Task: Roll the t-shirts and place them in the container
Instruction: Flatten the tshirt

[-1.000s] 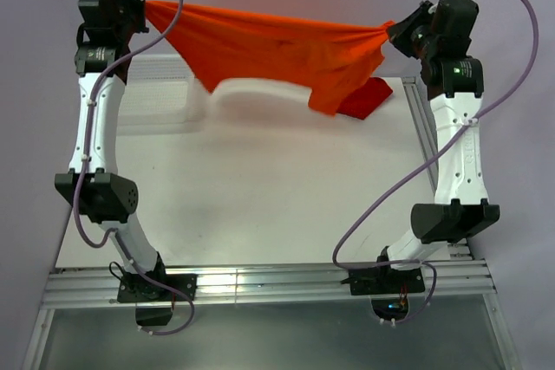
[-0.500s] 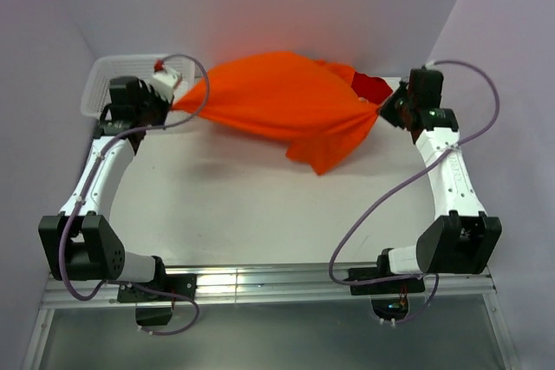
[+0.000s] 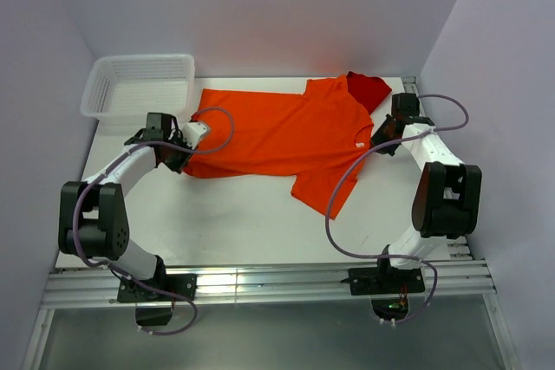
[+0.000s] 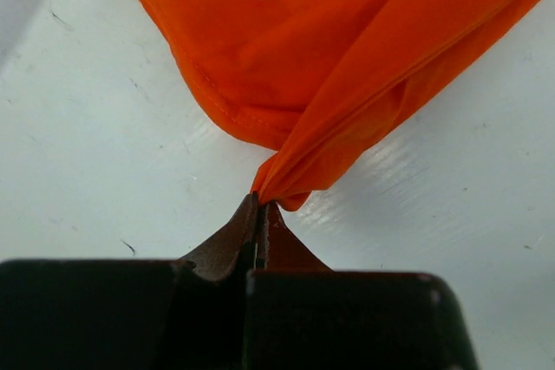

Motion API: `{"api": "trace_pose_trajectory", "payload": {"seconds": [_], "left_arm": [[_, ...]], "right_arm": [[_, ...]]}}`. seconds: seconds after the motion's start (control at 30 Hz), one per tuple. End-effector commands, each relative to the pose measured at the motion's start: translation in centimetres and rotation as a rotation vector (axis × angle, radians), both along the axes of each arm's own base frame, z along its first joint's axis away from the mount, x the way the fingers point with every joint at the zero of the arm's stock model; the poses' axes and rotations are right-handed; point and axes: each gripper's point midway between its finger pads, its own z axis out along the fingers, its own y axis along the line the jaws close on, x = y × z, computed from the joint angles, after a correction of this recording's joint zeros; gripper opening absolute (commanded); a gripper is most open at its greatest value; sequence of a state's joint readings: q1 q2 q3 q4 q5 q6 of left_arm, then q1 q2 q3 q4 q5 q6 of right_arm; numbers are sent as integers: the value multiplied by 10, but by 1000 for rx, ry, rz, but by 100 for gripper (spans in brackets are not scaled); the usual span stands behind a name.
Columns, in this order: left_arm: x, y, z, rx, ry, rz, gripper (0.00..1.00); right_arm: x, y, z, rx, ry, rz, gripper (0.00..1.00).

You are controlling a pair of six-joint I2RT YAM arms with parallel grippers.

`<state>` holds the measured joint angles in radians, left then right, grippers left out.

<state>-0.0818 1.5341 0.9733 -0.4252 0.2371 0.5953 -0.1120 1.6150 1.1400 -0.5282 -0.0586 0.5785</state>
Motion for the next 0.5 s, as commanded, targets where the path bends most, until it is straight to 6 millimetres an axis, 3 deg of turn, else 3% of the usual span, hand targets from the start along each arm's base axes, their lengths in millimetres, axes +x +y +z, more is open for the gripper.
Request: {"api": "trace_pose_trajectory", "payload": {"seconds": [0.0,0.33,0.47], "left_arm": [[4,5,-2,39,-25,-19,0],[-4,10,-19,73,31,-13,0],[-10,13,-22,89,37,-14,0]], "right_arm": [[10,-11,2,-40,-38,-26,0],[2,-20,-9,-82,1,-54,0],[5,-24,1,-99,-21,-71,22]]}}
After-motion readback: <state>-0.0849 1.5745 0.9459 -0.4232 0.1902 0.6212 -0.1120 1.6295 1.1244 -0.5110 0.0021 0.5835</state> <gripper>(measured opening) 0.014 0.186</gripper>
